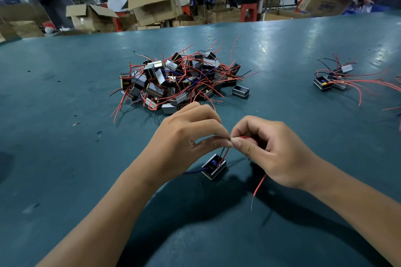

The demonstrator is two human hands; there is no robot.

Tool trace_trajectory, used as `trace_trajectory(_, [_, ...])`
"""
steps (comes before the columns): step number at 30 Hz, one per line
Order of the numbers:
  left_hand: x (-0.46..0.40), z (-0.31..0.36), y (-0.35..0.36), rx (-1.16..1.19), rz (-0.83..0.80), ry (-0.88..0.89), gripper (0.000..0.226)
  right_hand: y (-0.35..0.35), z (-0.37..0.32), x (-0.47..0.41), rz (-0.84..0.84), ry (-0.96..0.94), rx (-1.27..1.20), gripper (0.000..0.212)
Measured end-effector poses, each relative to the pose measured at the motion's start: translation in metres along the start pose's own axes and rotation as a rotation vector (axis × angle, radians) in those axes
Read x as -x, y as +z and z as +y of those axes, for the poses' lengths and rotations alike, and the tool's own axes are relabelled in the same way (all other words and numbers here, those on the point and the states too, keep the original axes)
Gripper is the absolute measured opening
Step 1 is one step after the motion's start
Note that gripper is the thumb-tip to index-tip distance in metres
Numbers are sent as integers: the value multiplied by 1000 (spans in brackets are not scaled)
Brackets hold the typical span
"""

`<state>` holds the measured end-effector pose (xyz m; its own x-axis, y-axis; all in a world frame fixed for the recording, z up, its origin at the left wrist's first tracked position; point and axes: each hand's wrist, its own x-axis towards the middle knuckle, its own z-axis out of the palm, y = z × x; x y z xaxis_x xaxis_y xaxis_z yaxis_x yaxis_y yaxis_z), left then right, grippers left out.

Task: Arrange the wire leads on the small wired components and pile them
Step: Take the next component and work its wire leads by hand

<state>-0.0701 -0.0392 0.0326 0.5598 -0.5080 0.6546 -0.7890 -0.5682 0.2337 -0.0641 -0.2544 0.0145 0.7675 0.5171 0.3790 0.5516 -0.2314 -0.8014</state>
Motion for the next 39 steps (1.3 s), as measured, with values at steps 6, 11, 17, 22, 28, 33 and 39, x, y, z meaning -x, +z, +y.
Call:
trace_trajectory(6, [0, 1, 5, 146, -33, -110, 18, 2, -2, 0, 58, -67, 84, 13])
trace_trajectory(11, [2, 4, 6, 391, -144, -312, 20, 1, -3, 1, 96, -108, 157, 8])
trace_trajectory(17, [0, 7, 5, 538, -170, -446, 26, 2, -1, 0, 101, -84, 122, 11])
trace_trajectory(22, [1, 7, 4, 509, -173, -450, 26, 2, 0, 1, 83, -31, 73, 11])
trace_trajectory(28, [-2, 11, 7, 555, -168, -489, 29, 3, -4, 1, 66, -54, 68, 13])
trace_trajectory(33, [-3, 13, 11, 560, -179, -522, 29, 3, -2, 1, 79, -19, 43, 10])
trace_trajectory(39, [-1, 11, 9, 487, -186, -508, 28, 6, -2, 0, 70, -2, 23, 10])
